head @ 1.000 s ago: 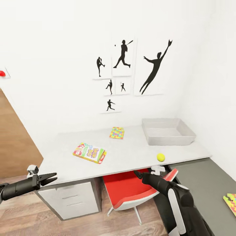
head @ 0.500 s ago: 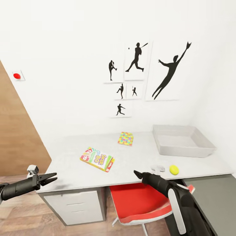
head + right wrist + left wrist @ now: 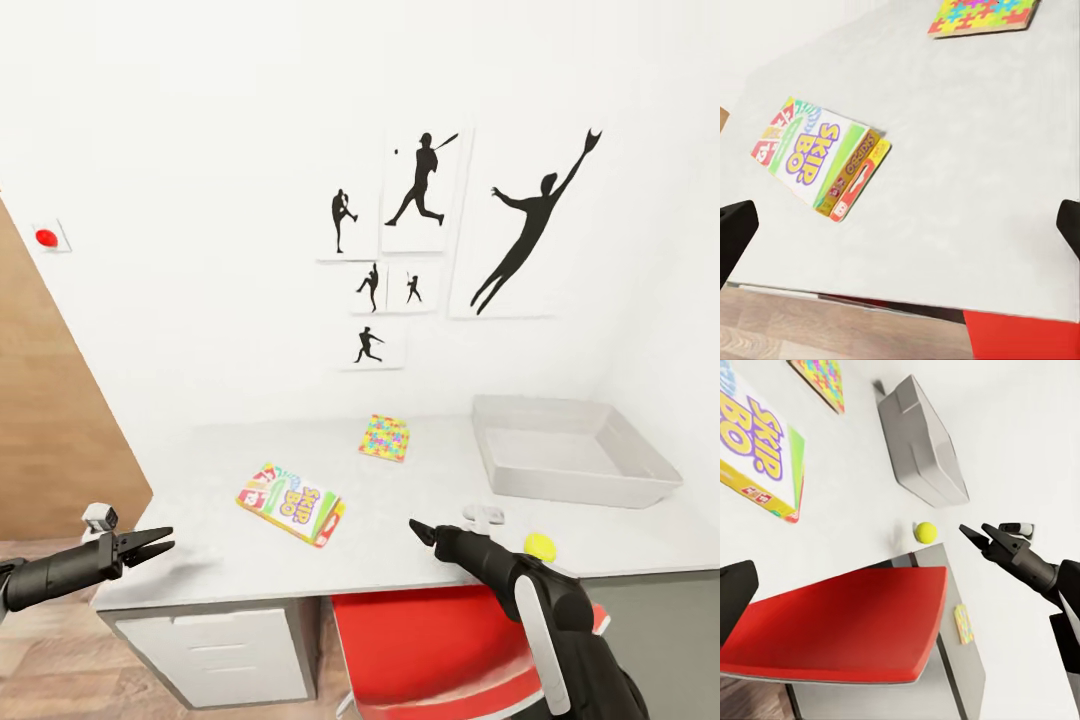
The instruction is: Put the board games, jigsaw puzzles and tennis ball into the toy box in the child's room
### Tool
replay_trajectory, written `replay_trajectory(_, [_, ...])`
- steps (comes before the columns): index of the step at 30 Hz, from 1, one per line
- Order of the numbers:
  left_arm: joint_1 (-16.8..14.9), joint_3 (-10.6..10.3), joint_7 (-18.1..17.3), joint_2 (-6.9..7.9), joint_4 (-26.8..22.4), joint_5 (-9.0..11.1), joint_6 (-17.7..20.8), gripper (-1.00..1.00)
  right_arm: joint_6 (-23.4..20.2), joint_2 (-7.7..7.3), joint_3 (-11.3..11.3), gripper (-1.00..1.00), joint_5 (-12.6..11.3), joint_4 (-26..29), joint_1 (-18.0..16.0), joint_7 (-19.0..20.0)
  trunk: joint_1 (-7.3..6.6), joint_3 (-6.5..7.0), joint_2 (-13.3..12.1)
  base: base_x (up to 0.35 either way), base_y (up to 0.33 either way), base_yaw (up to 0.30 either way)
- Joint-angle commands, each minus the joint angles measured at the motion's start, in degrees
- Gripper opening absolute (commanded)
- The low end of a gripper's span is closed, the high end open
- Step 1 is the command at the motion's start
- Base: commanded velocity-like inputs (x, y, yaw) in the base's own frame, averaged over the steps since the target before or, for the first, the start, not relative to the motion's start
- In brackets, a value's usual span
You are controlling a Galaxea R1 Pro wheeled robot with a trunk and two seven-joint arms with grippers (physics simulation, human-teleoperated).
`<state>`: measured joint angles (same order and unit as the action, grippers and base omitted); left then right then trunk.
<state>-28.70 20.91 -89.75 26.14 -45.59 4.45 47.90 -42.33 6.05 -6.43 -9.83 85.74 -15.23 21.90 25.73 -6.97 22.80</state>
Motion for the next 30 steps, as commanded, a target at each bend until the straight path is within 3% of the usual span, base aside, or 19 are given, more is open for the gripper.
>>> replay_trajectory(1, [-0.04,0.0,-0.25,0.02,-0.02,-0.06,0.61,1.0,-0.39,0.07,-0.16,1.0,-0.18,0.02,-0.06,0.2,0.05,-0.1,0.12,0.148,-0.113,-0.015])
replay_trajectory(17, [-0.04,0.0,-0.25,0.11,-0.02,-0.06,0.61,1.0,-0.38,0.12,-0.12,1.0,-0.19,-0.05,-0.06,0.11,0.05,0.66,0.12,0.104,-0.083,-0.113])
replay_trajectory(30, [-0.04,0.0,-0.25,0.12,-0.01,-0.06,0.61,1.0,-0.36,0.28,-0.08,1.0,-0.19,-0.05,-0.06,-0.13,0.05,0.7,0.12,0.092,0.055,-0.009])
